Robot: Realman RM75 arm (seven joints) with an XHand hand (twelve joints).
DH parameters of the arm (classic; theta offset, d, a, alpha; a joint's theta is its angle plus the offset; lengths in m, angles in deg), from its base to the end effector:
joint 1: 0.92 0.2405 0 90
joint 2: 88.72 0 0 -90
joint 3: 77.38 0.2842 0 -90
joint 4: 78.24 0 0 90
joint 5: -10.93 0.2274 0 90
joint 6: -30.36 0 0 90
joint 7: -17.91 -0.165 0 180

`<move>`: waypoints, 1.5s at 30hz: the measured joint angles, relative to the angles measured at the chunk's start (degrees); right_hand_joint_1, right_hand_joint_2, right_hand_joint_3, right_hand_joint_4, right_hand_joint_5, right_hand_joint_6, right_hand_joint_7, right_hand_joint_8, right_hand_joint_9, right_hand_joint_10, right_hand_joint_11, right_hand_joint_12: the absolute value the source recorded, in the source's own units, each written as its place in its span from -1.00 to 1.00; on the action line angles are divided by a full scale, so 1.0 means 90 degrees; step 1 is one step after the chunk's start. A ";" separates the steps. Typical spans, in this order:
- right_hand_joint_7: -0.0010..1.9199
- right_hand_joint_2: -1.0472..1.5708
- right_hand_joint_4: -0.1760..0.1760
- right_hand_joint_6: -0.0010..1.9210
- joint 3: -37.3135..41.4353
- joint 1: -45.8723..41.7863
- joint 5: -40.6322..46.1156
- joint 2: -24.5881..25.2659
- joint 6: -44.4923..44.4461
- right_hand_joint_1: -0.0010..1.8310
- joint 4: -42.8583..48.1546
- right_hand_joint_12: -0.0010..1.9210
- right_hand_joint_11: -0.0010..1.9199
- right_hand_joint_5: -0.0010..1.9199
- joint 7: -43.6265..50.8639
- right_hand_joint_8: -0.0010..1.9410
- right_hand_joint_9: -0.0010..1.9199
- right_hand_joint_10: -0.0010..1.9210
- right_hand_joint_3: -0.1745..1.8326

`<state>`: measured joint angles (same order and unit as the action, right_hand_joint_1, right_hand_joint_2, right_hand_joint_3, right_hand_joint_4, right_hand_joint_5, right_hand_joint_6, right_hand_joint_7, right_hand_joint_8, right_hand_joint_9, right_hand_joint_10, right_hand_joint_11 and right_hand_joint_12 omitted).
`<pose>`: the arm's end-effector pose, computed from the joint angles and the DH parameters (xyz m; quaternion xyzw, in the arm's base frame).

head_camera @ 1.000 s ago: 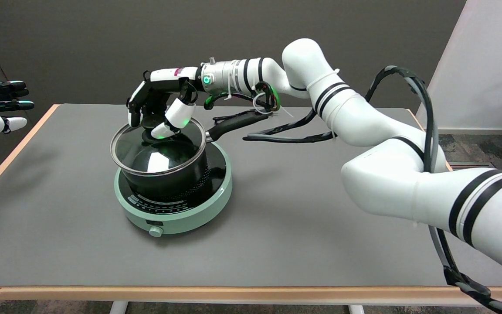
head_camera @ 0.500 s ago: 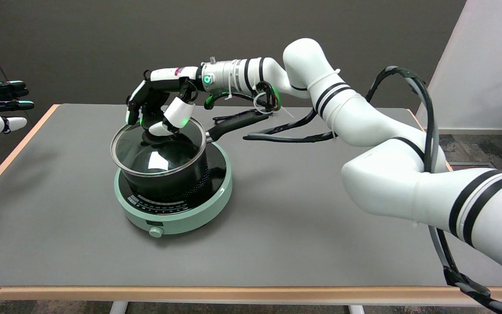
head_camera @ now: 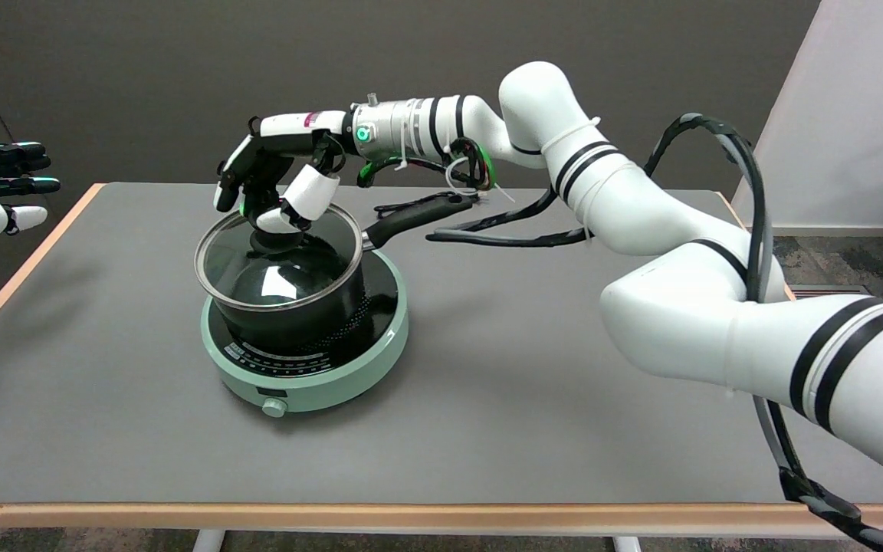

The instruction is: Place the pot lid onto the soup pot.

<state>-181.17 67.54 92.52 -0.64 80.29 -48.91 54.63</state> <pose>-0.1109 -0.5895 0.1037 0.8896 -0.3028 0.0002 0.3420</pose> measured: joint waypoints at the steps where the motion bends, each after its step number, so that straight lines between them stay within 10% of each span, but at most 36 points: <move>1: -0.11 0.30 0.43 -0.64 0.0007 0.0000 0.0000 -0.0005 0.0000 0.12 0.0015 0.88 -1.00 -0.30 0.0000 -0.57 -0.19 -0.03 0.04; 29: -0.10 0.30 0.47 -0.58 0.0129 -0.0017 -0.0010 -0.0188 -0.0048 0.09 0.0461 0.97 -1.00 -0.32 -0.0011 -0.55 -0.12 -0.16 0.10; 33: -0.11 0.29 0.50 -0.63 0.0168 -0.0018 -0.0045 -0.0217 -0.0076 0.06 0.0563 0.42 -0.42 -0.31 -0.0013 -0.63 -0.19 -0.35 0.07; 45: -0.14 0.28 0.74 -0.63 0.0162 -0.0265 -0.0632 -0.0418 -0.0751 -0.02 0.1160 0.25 -0.43 -0.33 -0.0022 -0.66 -0.22 -0.39 0.08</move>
<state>-179.71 65.16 86.84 -4.40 73.53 -38.47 54.43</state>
